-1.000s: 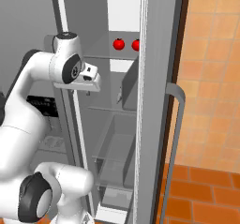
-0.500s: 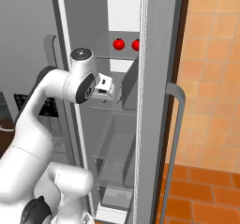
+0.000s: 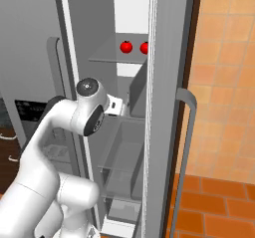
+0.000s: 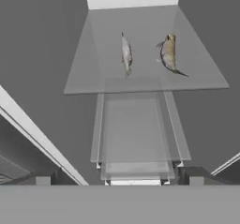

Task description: Place one tomato and one fish in each tupperware on the nearby counter, to pack two identical lunches.

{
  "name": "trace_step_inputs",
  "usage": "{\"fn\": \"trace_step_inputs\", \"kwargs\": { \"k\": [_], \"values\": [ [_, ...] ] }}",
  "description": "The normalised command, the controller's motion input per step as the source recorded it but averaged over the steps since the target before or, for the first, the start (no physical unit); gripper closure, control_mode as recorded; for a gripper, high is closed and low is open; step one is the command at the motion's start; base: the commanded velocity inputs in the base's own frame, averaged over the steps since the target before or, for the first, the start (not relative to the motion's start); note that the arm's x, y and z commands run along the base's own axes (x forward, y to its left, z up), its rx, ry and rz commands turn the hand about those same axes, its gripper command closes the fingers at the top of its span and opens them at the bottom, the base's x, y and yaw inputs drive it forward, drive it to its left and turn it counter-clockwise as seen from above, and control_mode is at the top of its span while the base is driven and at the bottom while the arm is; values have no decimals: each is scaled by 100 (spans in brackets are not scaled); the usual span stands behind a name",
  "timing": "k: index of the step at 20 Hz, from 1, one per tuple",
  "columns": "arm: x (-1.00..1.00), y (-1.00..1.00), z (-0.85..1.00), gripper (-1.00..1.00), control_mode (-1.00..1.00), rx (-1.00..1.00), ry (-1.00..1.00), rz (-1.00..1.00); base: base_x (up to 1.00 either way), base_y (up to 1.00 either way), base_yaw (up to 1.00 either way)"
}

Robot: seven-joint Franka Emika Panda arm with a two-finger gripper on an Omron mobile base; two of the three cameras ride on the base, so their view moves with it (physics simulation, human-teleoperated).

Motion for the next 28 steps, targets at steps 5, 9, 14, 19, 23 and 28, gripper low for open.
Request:
{"fn": "trace_step_inputs", "kwargs": {
  "k": [5,9,14,19,23,28],
  "values": [
    [12,-15,-27,-100,-100,0,-7,0,0,0,0],
    [27,0,-21,-100,-100,0,-1,0,0,0,0],
    [21,-20,-7,-100,-100,0,0,0,0,0,0],
    [19,-16,-3,-100,-100,0,0,0,0,0,0],
    [25,-4,-7,-100,-100,0,0,0,0,0,0],
    [49,-2,0,-100,-100,0,0,0,0,0,0]
  ]
}}
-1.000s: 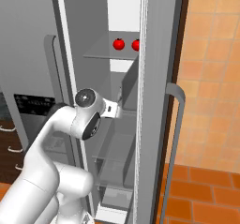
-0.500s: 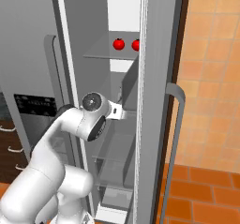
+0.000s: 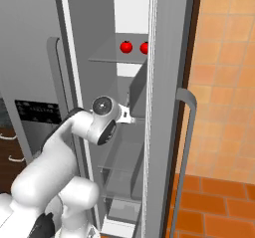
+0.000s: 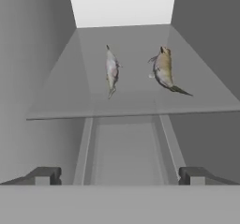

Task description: Place one tomato and one fish in each tupperware on the nearby counter, to pack two identical lunches.

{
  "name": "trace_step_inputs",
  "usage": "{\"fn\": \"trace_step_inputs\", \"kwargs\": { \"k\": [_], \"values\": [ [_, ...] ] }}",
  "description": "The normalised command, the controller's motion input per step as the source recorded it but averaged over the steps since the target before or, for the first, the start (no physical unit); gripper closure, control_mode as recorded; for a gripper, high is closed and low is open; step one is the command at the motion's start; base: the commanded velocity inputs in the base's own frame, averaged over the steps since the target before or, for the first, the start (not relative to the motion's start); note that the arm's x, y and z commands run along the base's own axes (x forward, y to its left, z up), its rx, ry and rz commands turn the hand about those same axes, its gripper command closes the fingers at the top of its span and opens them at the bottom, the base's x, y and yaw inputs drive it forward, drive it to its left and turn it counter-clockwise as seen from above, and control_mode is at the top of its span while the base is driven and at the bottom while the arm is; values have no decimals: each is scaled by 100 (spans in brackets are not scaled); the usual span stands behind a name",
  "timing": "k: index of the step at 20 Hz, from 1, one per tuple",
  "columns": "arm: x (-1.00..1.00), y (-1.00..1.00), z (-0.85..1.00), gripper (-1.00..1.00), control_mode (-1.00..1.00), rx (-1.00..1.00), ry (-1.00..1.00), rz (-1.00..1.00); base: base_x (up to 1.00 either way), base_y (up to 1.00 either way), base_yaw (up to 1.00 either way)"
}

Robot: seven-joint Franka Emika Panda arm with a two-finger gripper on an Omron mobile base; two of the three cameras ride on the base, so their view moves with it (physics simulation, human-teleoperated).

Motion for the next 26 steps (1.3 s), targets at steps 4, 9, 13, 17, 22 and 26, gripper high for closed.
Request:
{"fn": "trace_step_inputs", "kwargs": {
  "k": [4,9,13,17,22,26],
  "values": [
    [45,-7,0,-100,-100,3,0,0,0,0,0],
    [6,-29,0,-100,-100,-5,0,1,0,0,0],
    [8,-33,1,-100,-100,-9,0,3,0,0,0],
    [33,-13,1,-100,-100,-1,1,0,0,0,0],
    [49,-3,0,-100,-100,0,0,0,0,0,0],
    [42,-20,0,-100,-100,0,0,3,0,0,0]
  ]
}}
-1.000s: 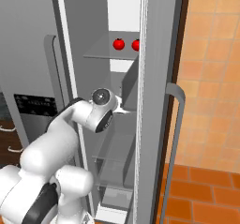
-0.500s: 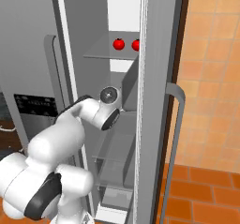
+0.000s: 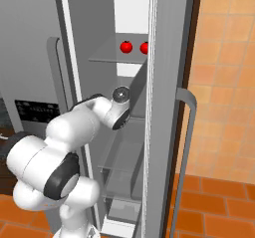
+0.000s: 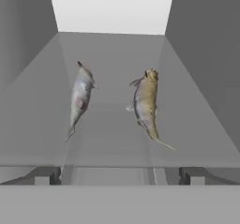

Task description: Place one tomato and one fish in each tupperware on the nearby counter, to pack two identical lunches.

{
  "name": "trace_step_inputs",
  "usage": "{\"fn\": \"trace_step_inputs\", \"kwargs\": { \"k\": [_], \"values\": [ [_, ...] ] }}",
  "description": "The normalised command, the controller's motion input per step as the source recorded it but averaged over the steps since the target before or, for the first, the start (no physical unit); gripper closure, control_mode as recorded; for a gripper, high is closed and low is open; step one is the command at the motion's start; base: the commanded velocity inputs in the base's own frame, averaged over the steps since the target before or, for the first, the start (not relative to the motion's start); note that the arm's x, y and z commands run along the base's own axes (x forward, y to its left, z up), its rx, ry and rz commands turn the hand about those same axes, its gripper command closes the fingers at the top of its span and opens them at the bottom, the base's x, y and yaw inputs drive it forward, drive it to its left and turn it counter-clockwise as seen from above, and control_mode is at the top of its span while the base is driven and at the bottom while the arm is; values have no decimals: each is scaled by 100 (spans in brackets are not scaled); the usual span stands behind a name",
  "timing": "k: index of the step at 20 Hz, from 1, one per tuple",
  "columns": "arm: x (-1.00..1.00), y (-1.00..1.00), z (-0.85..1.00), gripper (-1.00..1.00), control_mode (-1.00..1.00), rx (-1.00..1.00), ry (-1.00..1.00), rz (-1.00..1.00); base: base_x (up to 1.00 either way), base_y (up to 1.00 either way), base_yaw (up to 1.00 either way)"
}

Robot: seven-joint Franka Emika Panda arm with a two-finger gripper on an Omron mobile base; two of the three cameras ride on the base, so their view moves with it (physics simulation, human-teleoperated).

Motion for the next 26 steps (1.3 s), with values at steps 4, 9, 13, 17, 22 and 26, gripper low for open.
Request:
{"fn": "trace_step_inputs", "kwargs": {
  "k": [4,9,13,17,22,26],
  "values": [
    [48,-26,-8,-100,-100,0,4,7,0,0,0],
    [49,-24,-14,-100,-100,0,12,7,0,0,0],
    [39,-15,-24,-100,-100,0,4,5,0,0,0],
    [33,-7,-48,-100,-100,0,0,4,0,0,0],
    [40,-5,-46,-100,-100,0,3,4,0,0,0],
    [43,-25,-3,-100,-100,0,5,5,0,0,0]
  ]
}}
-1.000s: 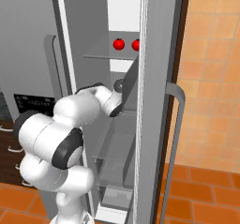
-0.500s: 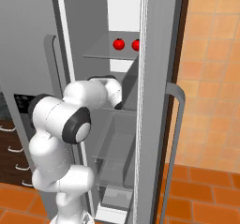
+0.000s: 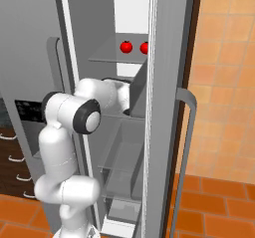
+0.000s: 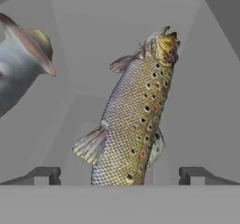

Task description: Place one tomato and one fish in each tupperware on the nearby counter, to pack two identical lunches.

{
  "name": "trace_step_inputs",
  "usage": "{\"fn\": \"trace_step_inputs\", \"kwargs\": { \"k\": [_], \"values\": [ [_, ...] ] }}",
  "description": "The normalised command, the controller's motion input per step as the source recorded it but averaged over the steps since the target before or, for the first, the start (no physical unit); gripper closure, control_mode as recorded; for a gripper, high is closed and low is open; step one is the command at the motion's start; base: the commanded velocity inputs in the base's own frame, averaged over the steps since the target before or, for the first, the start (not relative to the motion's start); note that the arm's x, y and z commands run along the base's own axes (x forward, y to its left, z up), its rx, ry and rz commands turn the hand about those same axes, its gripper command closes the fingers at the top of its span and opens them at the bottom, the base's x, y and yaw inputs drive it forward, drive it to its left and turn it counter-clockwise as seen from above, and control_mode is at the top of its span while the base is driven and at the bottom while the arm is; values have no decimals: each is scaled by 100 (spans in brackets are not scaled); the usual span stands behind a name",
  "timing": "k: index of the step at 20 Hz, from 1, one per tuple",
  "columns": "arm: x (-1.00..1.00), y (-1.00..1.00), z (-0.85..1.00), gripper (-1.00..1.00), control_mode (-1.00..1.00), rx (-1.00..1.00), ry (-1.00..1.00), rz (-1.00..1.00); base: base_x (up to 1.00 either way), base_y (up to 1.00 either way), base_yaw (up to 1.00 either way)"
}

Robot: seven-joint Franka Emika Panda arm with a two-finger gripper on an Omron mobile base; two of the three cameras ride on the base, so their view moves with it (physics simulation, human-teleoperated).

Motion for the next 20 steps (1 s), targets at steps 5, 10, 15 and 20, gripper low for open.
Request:
{"fn": "trace_step_inputs", "kwargs": {
  "k": [5,10,15,20],
  "values": [
    [30,-3,-75,100,-100,-6,7,7,0,0,0],
    [-35,34,-89,100,-100,-7,-1,11,0,0,0],
    [-93,25,-15,100,-100,0,-3,9,0,0,0],
    [-100,27,70,100,-100,0,2,15,0,0,0]
  ]
}}
